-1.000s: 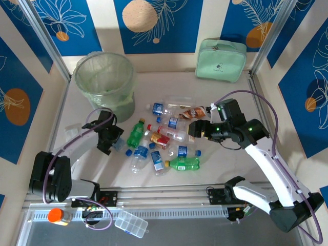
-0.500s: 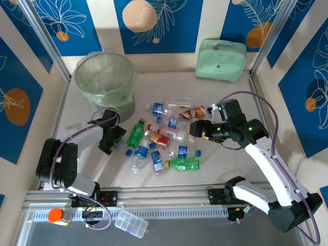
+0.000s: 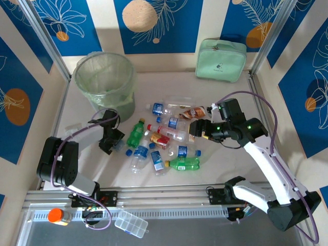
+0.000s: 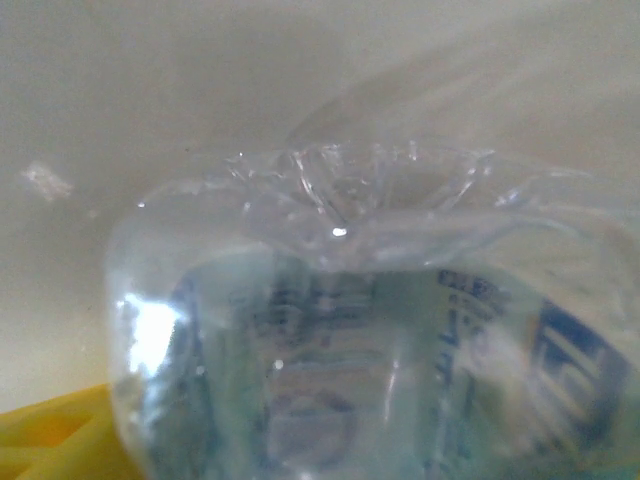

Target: Put the plastic bottles in the bin

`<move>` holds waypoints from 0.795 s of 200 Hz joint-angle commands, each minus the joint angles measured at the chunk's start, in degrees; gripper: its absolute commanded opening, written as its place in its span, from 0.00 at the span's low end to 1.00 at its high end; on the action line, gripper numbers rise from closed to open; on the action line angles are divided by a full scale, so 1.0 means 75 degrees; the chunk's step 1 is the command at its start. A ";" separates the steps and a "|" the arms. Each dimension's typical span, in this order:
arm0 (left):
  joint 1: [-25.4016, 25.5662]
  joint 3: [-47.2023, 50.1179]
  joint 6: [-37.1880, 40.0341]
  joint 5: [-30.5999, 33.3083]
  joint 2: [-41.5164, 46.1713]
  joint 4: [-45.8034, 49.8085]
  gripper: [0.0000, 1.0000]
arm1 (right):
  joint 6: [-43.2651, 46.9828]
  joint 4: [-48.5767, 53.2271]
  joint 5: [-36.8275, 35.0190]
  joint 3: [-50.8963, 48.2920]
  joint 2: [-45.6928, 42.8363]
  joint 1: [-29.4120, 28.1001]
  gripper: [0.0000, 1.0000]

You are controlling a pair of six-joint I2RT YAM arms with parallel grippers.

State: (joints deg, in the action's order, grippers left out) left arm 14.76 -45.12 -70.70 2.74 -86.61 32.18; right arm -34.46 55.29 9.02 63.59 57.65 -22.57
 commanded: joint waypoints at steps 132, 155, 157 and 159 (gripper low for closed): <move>0.0013 0.0447 -0.0042 0.0017 0.1578 0.1564 0.55 | 0.0106 -0.0013 0.0129 -0.0053 0.0014 0.0019 0.81; 0.0012 0.0278 0.0015 0.0039 0.2209 0.1952 0.55 | 0.0059 -0.0009 0.0062 0.0036 -0.0022 0.0015 0.81; 0.0021 0.0261 0.0016 0.0025 0.2255 0.1983 0.55 | 0.0053 -0.0011 0.0066 0.0045 -0.0016 0.0019 0.81; 0.0023 0.0247 0.0016 0.0013 0.2290 0.2012 0.55 | 0.0058 -0.0021 0.0073 0.0062 -0.0018 0.0020 0.81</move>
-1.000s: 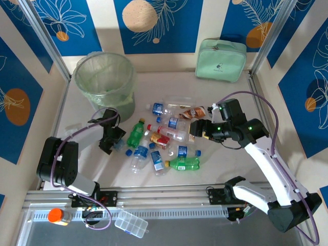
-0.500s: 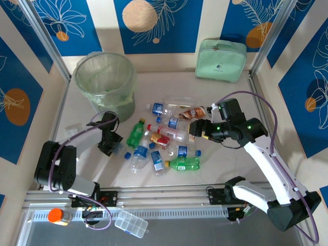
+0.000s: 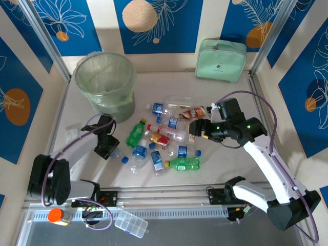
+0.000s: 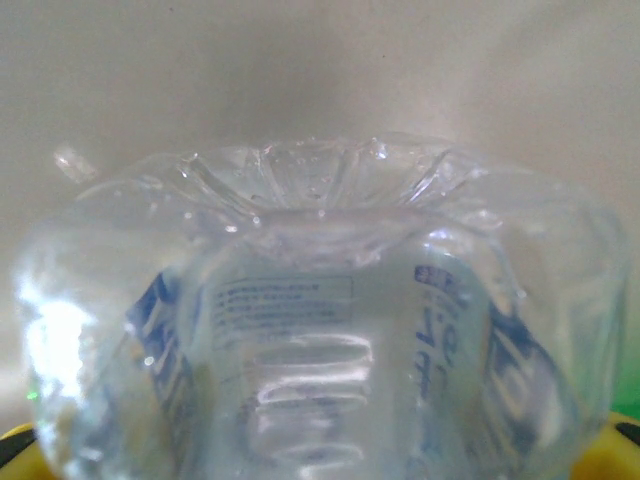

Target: Put the plastic bottles in the bin

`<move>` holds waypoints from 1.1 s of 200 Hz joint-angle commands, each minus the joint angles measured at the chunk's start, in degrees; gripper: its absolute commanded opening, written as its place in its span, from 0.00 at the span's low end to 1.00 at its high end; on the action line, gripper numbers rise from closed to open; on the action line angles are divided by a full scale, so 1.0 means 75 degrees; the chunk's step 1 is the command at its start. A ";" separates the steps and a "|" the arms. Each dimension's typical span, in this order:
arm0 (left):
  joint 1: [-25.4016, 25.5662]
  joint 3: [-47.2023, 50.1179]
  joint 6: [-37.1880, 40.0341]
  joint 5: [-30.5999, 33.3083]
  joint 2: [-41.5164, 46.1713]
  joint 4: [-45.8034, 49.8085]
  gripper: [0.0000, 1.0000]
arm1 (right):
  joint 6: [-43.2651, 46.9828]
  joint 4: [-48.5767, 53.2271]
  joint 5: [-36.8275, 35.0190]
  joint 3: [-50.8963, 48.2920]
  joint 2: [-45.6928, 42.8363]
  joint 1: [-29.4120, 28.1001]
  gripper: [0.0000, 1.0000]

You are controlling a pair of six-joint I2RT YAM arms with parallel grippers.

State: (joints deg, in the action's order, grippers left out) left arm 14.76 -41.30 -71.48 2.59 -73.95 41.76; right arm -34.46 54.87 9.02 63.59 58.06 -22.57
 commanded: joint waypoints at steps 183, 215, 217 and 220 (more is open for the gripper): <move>0.0060 -0.2445 0.3607 -0.1330 0.3598 0.0913 0.38 | 0.1455 -0.0510 -0.1183 0.2392 0.0902 -0.3073 0.80; 0.0071 -0.3232 0.4847 -0.2449 0.3591 0.0496 0.39 | 0.1661 -0.0474 -0.1254 0.2979 0.1020 -0.3143 0.81; 0.0073 -0.3258 0.4897 -0.2529 0.3582 0.0454 0.39 | 0.1664 -0.0464 -0.1265 0.3016 0.1032 -0.3143 0.81; 0.0080 -0.3300 0.4981 -0.2663 0.3558 0.0372 0.39 | 0.1684 -0.0460 -0.1272 0.3073 0.1060 -0.3143 0.81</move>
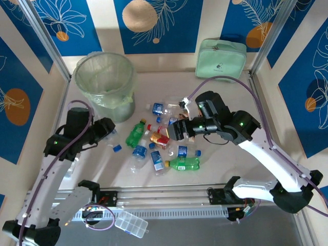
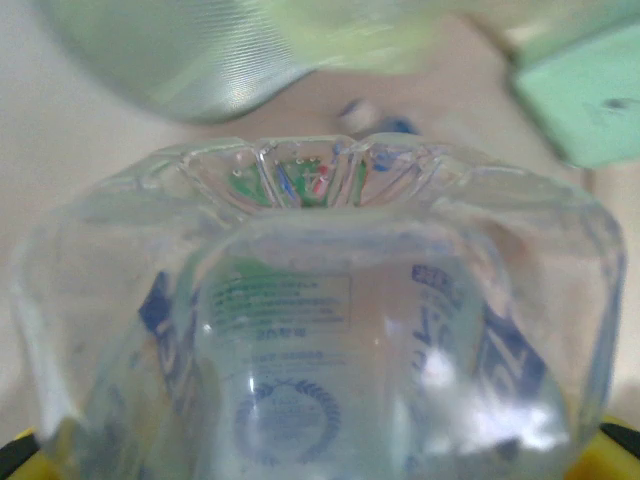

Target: Put the plastic bottles in the bin

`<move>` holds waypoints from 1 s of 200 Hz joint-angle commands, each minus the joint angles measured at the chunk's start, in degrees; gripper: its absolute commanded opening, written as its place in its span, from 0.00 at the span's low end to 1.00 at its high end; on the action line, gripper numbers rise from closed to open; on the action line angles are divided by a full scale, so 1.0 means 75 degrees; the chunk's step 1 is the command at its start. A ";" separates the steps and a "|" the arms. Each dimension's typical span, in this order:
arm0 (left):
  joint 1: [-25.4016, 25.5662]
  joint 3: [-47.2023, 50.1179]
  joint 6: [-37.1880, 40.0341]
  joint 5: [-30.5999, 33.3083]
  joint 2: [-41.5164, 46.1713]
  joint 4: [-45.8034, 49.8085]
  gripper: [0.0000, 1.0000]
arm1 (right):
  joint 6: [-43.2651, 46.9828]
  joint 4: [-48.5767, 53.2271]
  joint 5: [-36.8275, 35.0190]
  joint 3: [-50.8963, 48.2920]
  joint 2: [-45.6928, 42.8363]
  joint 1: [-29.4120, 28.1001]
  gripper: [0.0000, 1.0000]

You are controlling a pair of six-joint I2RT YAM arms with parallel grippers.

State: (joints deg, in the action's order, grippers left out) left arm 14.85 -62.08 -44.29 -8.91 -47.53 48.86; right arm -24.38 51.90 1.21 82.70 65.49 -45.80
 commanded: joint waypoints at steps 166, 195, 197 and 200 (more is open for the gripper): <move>-0.0160 -0.7036 0.0632 0.1895 -0.5439 -0.1110 0.33 | -0.0159 0.0459 0.0143 0.1128 -0.0207 0.1509 0.81; -0.0814 -0.7530 -0.0514 0.1768 -0.6391 -0.1073 0.31 | -0.0174 0.0663 0.0123 0.1100 -0.0283 0.1548 0.81; -0.0848 -0.7563 -0.0609 0.1757 -0.6454 -0.1041 0.31 | -0.0172 0.0686 0.0120 0.1096 -0.0298 0.1551 0.81; -0.0898 -0.7598 -0.0750 0.1726 -0.6548 -0.0973 0.29 | -0.0171 0.0715 0.0114 0.1101 -0.0300 0.1549 0.81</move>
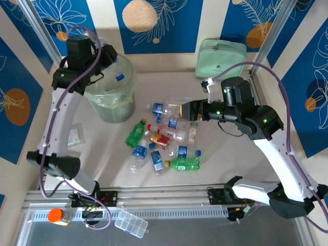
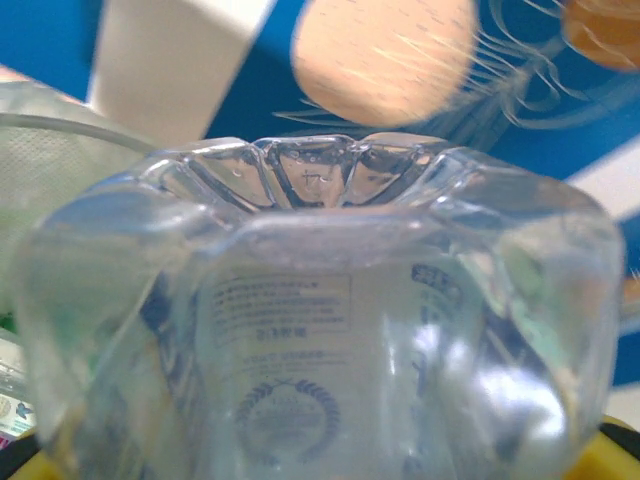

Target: Put the plastic bottles in the bin

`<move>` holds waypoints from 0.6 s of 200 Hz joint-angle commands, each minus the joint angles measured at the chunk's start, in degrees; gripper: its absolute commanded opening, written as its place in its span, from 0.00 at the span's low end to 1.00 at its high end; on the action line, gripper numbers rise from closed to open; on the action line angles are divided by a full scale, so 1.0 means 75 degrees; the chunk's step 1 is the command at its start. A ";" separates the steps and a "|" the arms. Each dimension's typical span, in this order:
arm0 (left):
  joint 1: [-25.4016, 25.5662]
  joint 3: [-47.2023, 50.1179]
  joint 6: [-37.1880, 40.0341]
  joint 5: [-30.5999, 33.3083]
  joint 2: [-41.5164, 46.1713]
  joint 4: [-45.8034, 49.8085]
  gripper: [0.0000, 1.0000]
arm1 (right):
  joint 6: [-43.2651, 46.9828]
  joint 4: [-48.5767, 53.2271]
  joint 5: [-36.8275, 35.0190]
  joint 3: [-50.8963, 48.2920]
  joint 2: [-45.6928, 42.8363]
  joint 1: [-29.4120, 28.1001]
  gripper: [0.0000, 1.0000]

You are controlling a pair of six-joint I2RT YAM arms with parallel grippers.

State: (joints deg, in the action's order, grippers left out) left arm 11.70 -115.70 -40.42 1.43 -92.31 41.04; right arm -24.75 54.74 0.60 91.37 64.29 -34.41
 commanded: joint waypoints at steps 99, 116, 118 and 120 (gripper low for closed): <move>-0.0869 0.0204 -0.1839 -0.0062 -0.2013 0.0096 0.31 | -0.0455 0.0540 -0.0159 -0.0575 -0.0557 0.0042 0.81; -0.0871 0.0688 -0.2033 -0.0104 -0.2079 -0.0153 0.34 | -0.0488 0.0518 -0.0162 -0.0583 -0.0557 0.0042 0.81; -0.0872 0.0741 -0.2047 -0.0108 -0.2087 -0.0193 0.35 | -0.0488 0.0518 -0.0165 -0.0591 -0.0557 0.0042 0.81; -0.0870 0.0789 -0.2050 -0.0109 -0.2095 -0.0223 0.35 | -0.0492 0.0518 -0.0163 -0.0593 -0.0557 0.0042 0.81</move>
State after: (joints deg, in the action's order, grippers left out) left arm 5.63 -113.67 -53.06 1.83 -106.61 41.91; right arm -27.40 58.17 -0.08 87.46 60.62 -34.41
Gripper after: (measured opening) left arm 0.499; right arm 0.813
